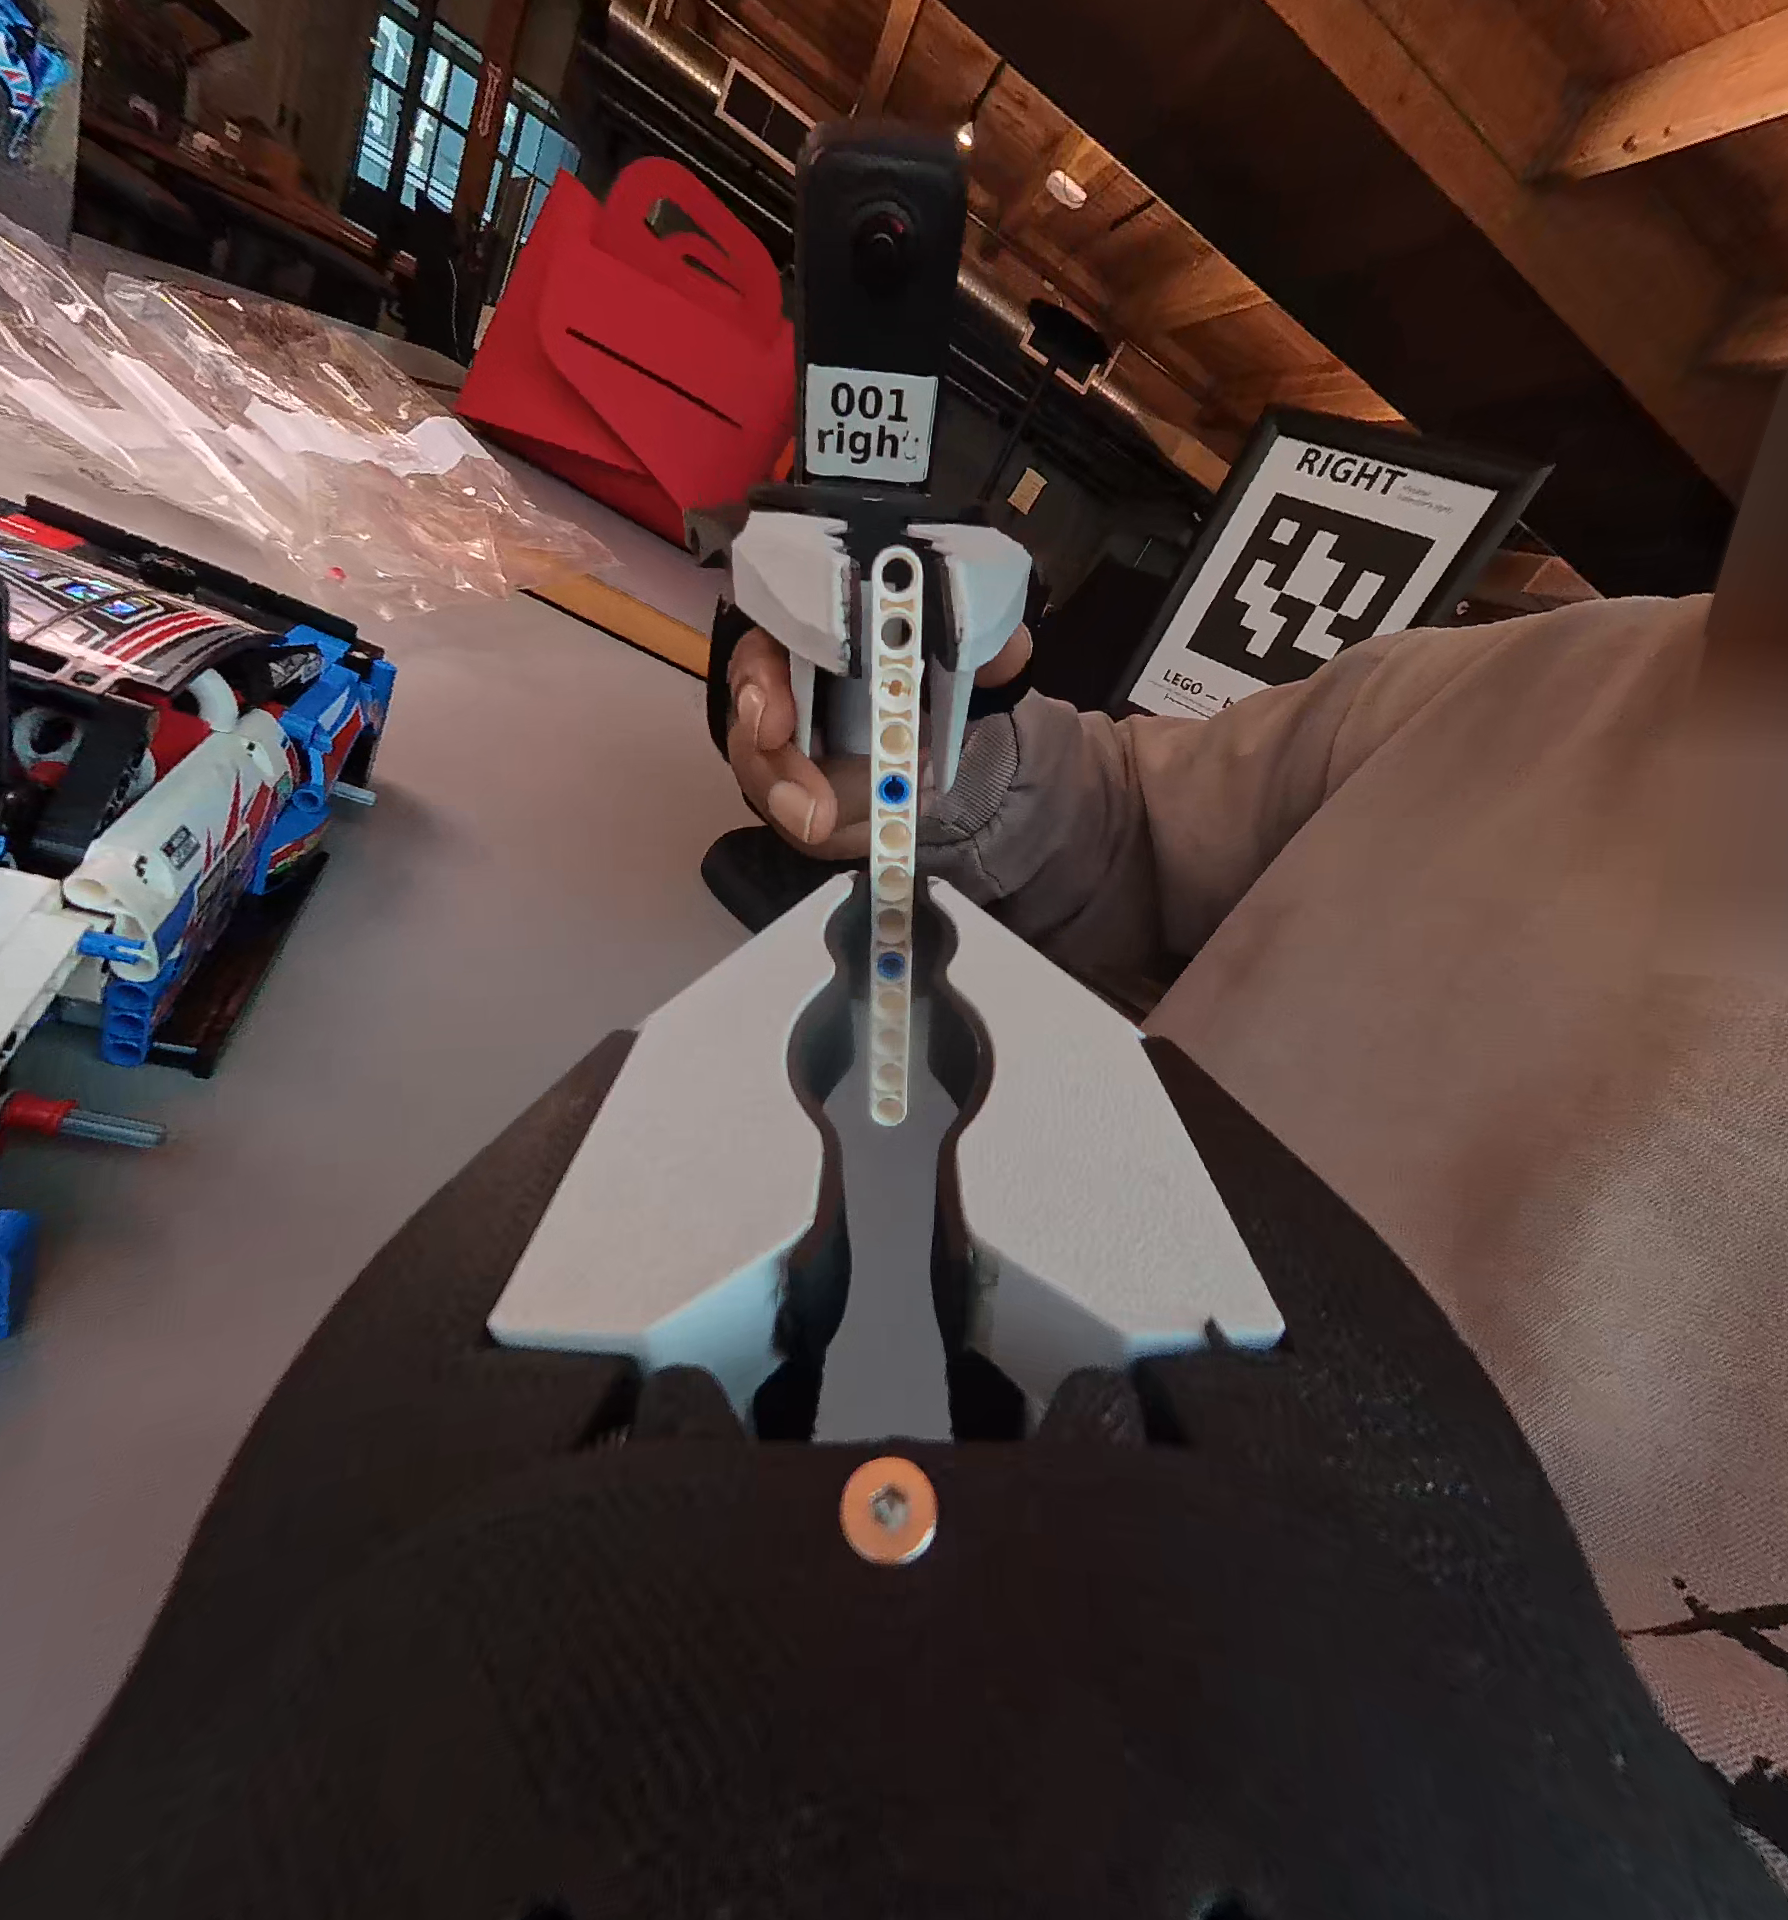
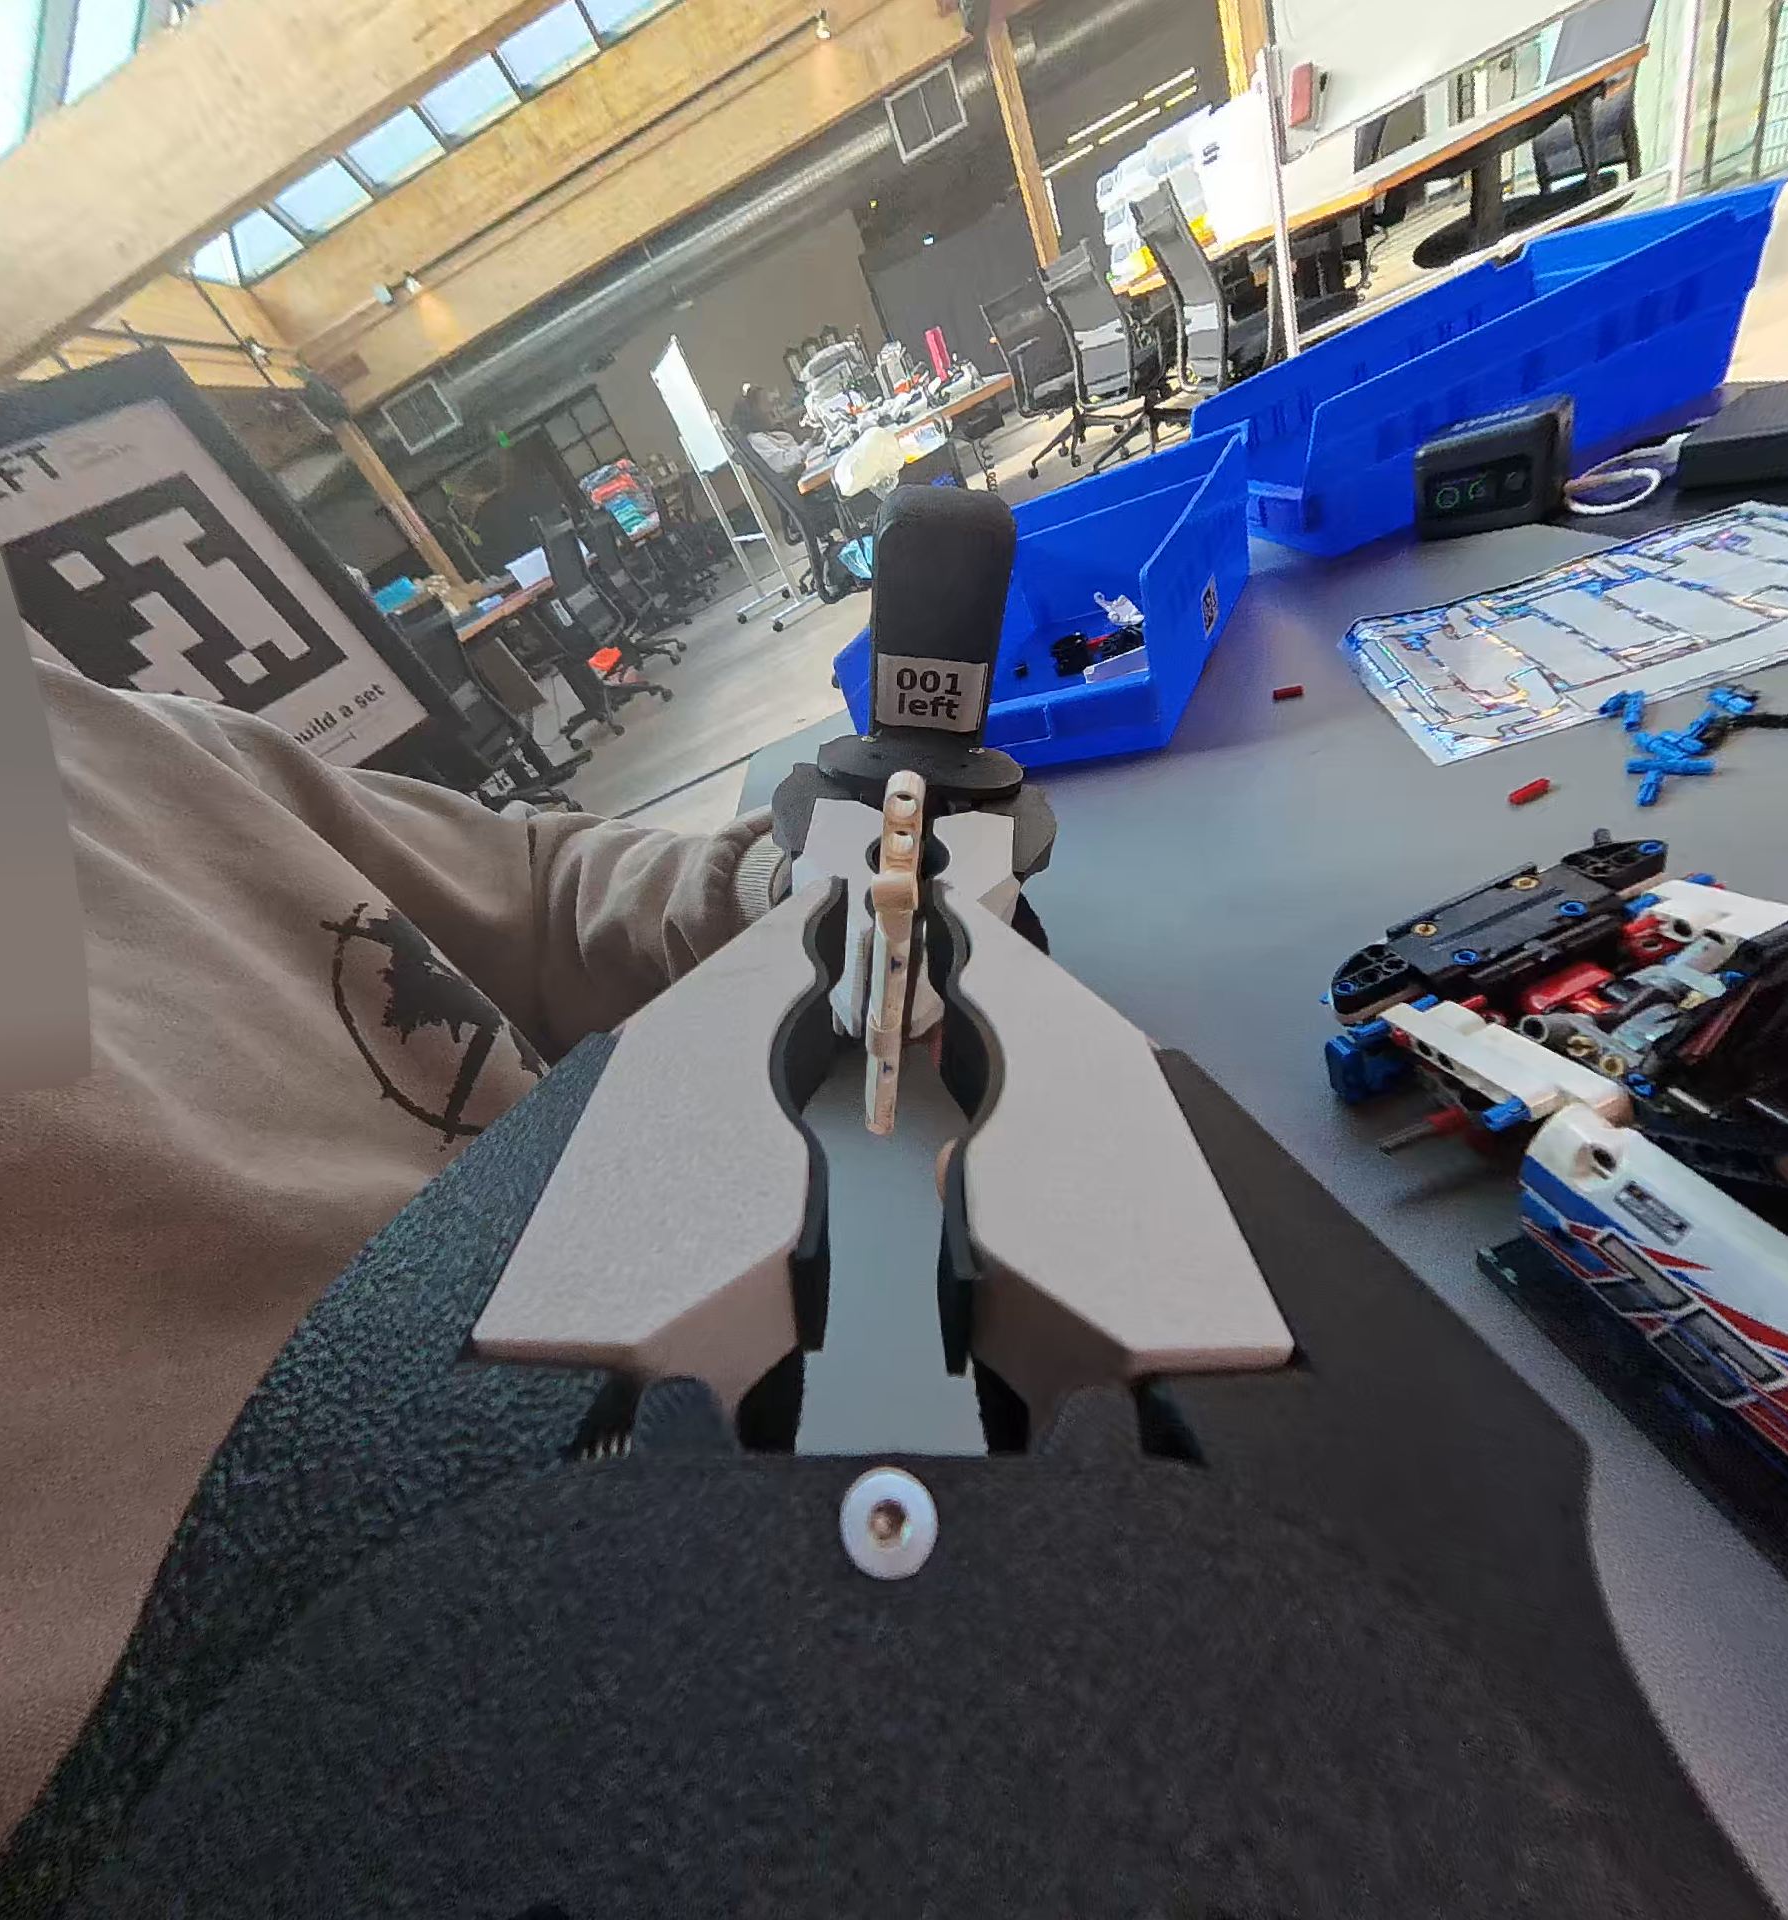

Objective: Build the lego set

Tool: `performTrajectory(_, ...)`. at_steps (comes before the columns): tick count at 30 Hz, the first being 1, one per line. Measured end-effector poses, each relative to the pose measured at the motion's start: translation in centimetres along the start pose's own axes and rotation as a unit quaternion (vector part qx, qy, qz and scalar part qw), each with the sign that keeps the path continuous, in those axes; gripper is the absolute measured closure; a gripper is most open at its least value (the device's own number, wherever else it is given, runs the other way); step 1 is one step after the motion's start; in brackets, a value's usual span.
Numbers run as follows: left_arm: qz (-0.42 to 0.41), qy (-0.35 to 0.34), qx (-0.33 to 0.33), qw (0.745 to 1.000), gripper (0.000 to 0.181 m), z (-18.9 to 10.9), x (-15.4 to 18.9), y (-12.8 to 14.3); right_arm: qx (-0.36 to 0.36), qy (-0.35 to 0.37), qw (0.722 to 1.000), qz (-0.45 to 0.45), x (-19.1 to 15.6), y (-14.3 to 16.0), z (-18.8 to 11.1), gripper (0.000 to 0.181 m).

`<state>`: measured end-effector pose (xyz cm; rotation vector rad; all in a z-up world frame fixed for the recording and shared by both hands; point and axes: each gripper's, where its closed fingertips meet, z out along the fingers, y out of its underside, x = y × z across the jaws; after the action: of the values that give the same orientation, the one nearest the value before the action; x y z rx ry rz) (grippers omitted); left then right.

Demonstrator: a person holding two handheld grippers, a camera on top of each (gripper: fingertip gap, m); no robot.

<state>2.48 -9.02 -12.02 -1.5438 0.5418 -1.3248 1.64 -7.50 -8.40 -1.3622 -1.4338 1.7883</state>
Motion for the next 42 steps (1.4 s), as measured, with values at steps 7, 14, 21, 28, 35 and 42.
performTrajectory(7, -0.008, -0.009, -0.001, 1.000, 0.176, 0.0, -0.4, 0.2, -0.023, 0.009, 1.000, -0.019, 0.6, 1.0, 0.6, 0.176)
performTrajectory(14, -0.024, -0.034, -0.017, 0.999, 0.175, 0.0, -1.7, 1.1, -0.041, 0.005, 0.999, -0.023, 1.7, 2.0, 0.8, 0.176)
performTrajectory(21, 0.017, -0.067, -0.052, 0.996, 0.175, 0.3, -2.6, 2.0, -0.084, -0.007, 0.995, -0.044, 2.2, 3.0, 0.7, 0.176)
performTrajectory(28, 0.017, -0.077, -0.045, 0.996, 0.175, 0.3, -2.8, 1.8, -0.043, -0.035, 0.998, 0.006, 2.7, 3.2, 0.9, 0.176)
performTrajectory(35, -0.003, -0.080, -0.045, 0.996, 0.176, 0.5, -3.3, 2.0, -0.030, -0.035, 0.999, 0.007, 3.3, 3.4, 0.6, 0.176)
performTrajectory(42, 0.000, -0.084, -0.048, 0.995, 0.176, 0.9, -3.6, 2.0, -0.024, -0.022, 0.999, -0.002, 3.5, 3.5, 0.1, 0.175)
